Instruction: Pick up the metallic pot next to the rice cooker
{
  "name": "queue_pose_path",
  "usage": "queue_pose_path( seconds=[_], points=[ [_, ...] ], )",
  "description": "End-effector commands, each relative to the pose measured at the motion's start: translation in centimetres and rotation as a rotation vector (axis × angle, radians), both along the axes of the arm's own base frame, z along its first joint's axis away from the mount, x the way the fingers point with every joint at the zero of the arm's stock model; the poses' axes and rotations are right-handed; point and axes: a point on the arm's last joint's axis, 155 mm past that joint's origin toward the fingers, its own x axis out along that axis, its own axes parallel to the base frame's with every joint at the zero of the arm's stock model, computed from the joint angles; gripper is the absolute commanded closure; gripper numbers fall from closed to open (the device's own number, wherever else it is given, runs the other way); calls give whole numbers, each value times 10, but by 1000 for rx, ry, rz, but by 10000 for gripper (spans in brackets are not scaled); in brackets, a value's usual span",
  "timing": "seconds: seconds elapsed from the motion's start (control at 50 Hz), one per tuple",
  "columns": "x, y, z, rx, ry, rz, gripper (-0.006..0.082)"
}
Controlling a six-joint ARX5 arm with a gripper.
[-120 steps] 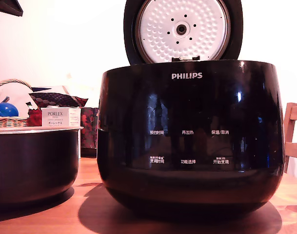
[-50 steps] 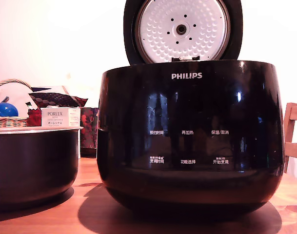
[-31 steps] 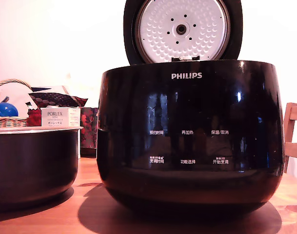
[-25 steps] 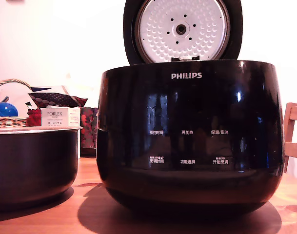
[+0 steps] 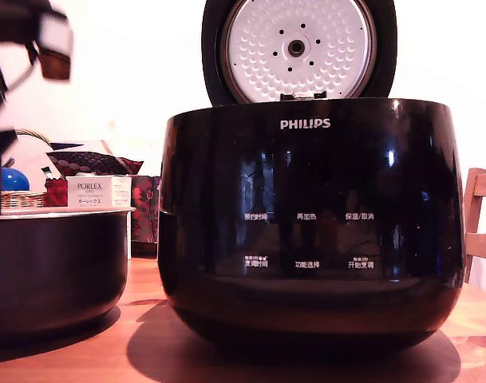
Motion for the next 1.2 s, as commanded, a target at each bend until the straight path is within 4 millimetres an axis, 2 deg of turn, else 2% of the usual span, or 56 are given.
queue_pose_path(
  seconds=[0.0,0.32,0.4,0.48,0.68,0.74,0.9,1.18],
  points=[
    [-3,-2,-8,9,23,-15,173],
    [1,-16,-31,33,54,-62,175],
    [1,-16,-36,59,57,-75,207],
    [0,-17,-38,71,61,-83,314],
    [-4,-19,-36,75,67,-96,708],
    [-5,-20,-34,76,69,-101,798],
    [-10,-23,-34,82,76,-119,788],
    [-13,-11,-24,153,91,-117,788]
  ],
)
